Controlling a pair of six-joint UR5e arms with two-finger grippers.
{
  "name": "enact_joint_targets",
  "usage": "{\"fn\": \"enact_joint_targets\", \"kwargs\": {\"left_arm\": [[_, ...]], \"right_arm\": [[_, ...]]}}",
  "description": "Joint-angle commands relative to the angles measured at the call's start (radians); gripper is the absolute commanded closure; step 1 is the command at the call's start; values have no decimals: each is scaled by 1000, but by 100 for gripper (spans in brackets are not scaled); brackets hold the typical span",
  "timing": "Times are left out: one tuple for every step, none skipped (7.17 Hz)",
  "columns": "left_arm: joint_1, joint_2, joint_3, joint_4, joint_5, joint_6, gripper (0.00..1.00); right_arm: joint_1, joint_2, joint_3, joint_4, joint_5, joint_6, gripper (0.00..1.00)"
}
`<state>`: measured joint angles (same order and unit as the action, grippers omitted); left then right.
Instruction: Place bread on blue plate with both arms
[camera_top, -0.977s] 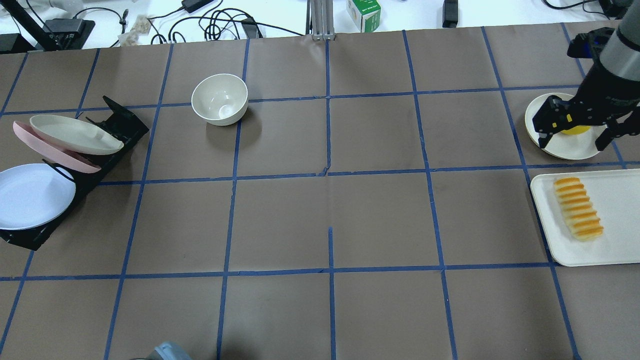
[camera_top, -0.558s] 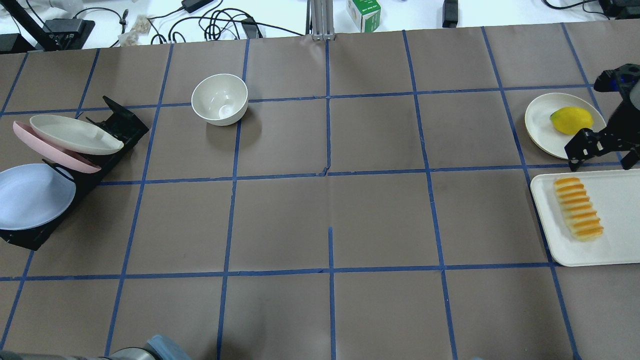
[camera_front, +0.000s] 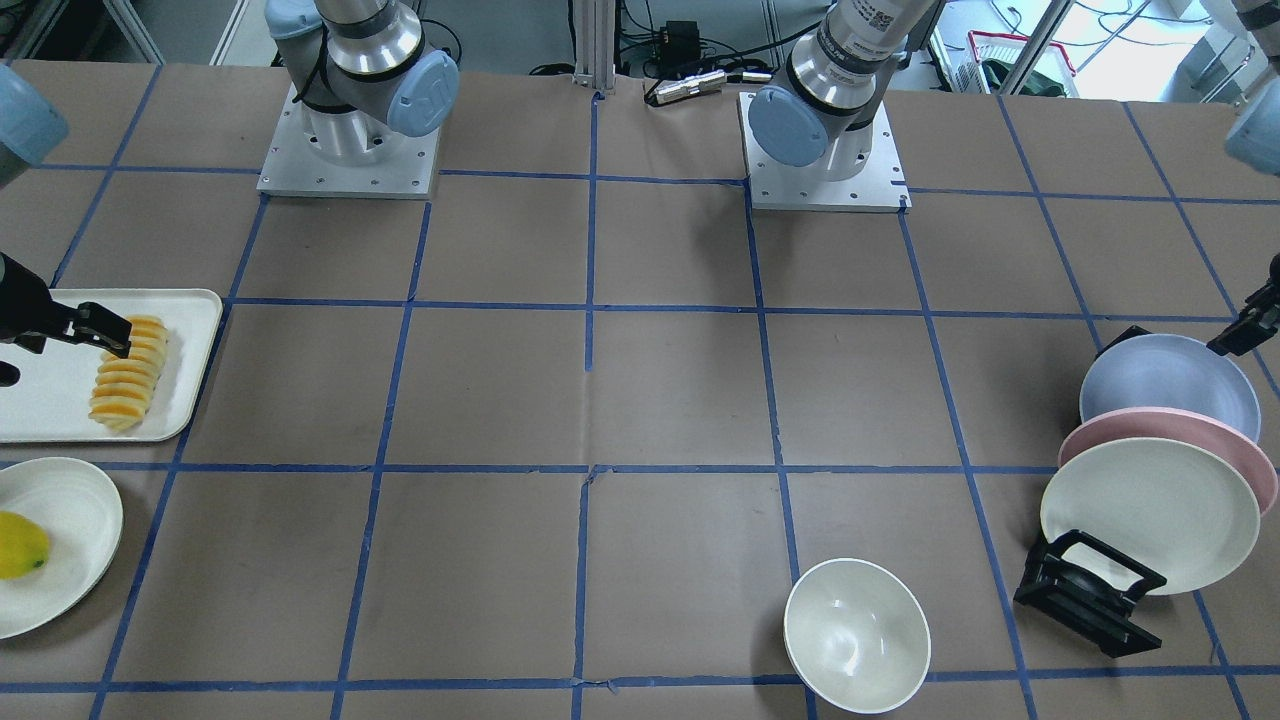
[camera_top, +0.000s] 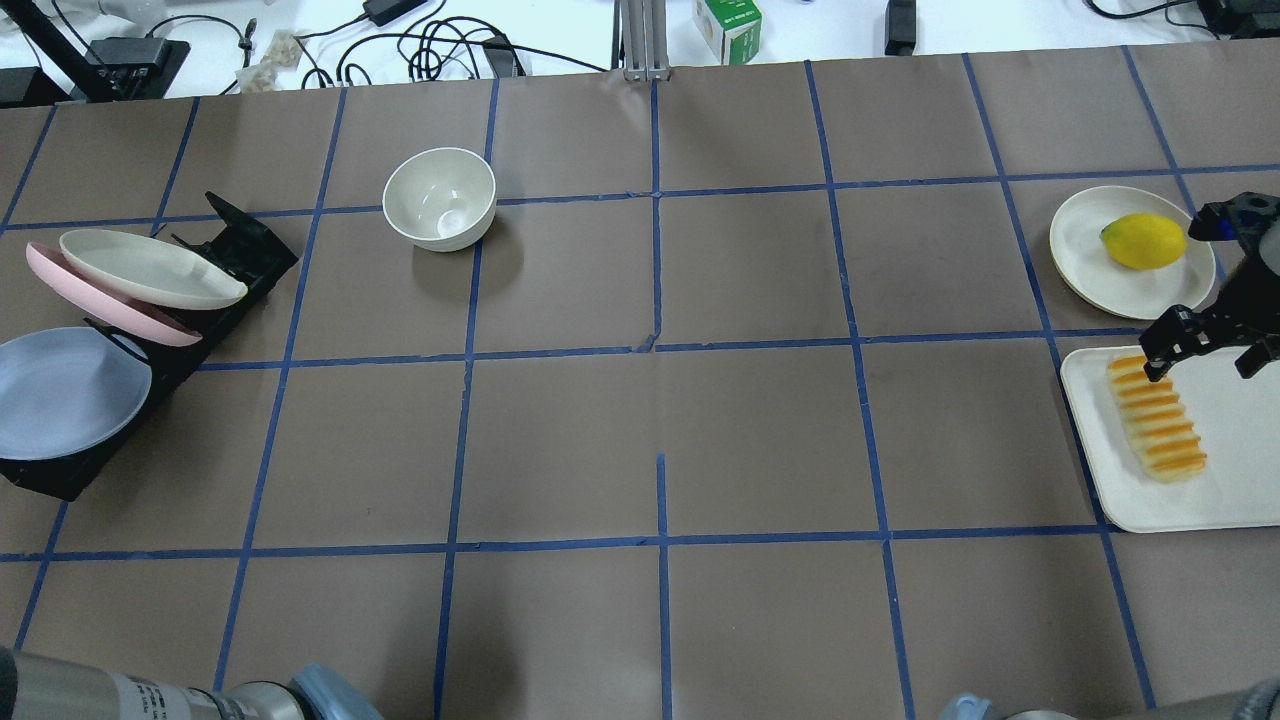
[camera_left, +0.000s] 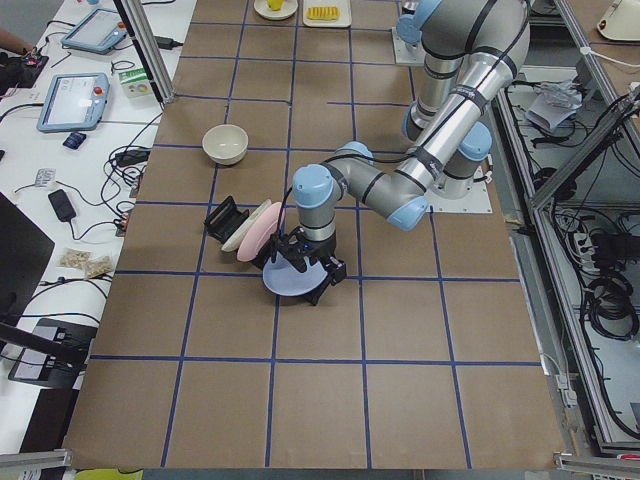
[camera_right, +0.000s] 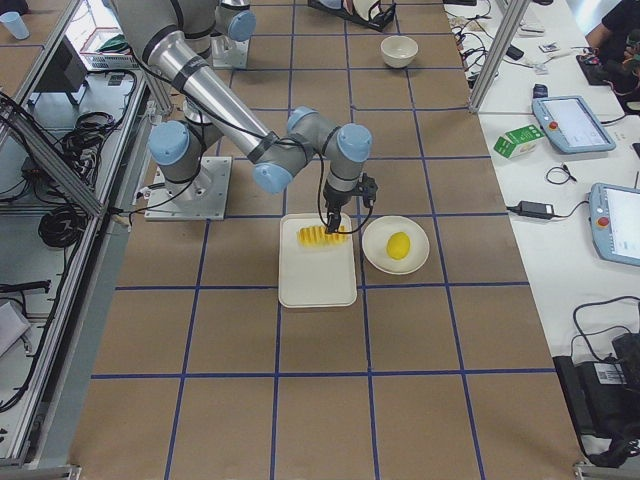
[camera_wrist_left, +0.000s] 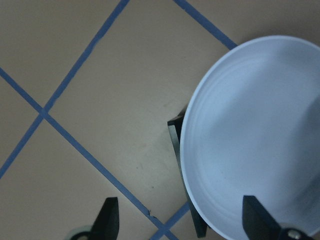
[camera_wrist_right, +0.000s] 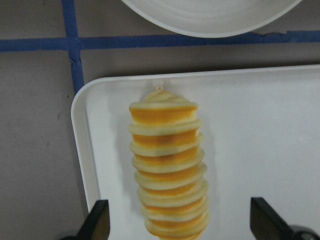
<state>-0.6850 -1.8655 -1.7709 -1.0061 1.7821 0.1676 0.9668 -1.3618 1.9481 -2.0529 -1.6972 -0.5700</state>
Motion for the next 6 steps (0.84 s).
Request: {"fn": "enact_joint_targets", "kwargs": {"left_arm": [[-1, -47, 1, 52, 2, -2, 10], [-2, -63, 4, 55, 0, -2, 11], [-2, -70, 13, 54, -13, -2, 32], [-2, -78, 14, 54, -15, -2, 36], [-2, -83, 14, 54, -15, -2, 43], [-2, -83, 16, 55, -16, -2, 64]], "right_arm": [[-3, 64, 20, -88, -1, 1, 0], [-3, 87, 23, -92, -1, 8, 0], [-3, 104, 31, -93, -1, 13, 0], [-3, 116, 37, -96, -1, 13, 0], [-3, 130, 37, -96, -1, 13, 0], [-3, 142, 35, -96, -1, 13, 4]]}}
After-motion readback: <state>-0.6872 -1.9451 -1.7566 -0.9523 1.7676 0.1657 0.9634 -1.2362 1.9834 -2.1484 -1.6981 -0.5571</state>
